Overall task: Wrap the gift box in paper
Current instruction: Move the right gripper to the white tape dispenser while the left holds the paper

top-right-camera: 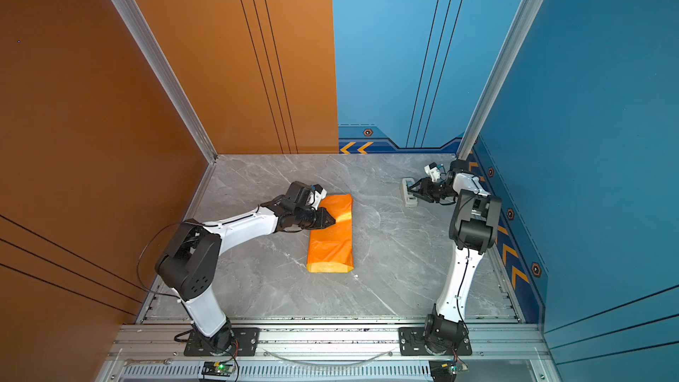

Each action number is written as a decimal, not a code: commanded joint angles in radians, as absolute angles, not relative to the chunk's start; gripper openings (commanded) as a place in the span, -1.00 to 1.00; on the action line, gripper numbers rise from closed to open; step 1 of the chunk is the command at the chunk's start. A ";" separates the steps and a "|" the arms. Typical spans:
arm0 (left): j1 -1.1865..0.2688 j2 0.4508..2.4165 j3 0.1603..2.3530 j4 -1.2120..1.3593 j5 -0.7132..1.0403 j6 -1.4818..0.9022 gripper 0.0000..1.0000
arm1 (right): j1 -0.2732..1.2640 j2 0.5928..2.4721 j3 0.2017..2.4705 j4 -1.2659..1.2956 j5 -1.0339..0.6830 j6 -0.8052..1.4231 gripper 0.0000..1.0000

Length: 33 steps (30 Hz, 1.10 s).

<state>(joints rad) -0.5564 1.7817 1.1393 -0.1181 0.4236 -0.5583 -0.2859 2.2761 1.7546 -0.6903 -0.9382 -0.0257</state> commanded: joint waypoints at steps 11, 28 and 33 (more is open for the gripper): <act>-0.546 1.817 1.110 -0.214 0.393 -0.555 -0.57 | -0.278 2.393 1.893 -0.857 -0.976 -0.089 -0.20; -0.546 1.810 1.115 -0.218 0.390 -0.552 -0.58 | -0.281 2.421 1.926 -0.912 -1.028 -0.114 -0.45; -0.546 1.810 1.113 -0.219 0.386 -0.552 -0.58 | -0.285 2.425 1.931 -0.913 -1.040 -0.112 -0.54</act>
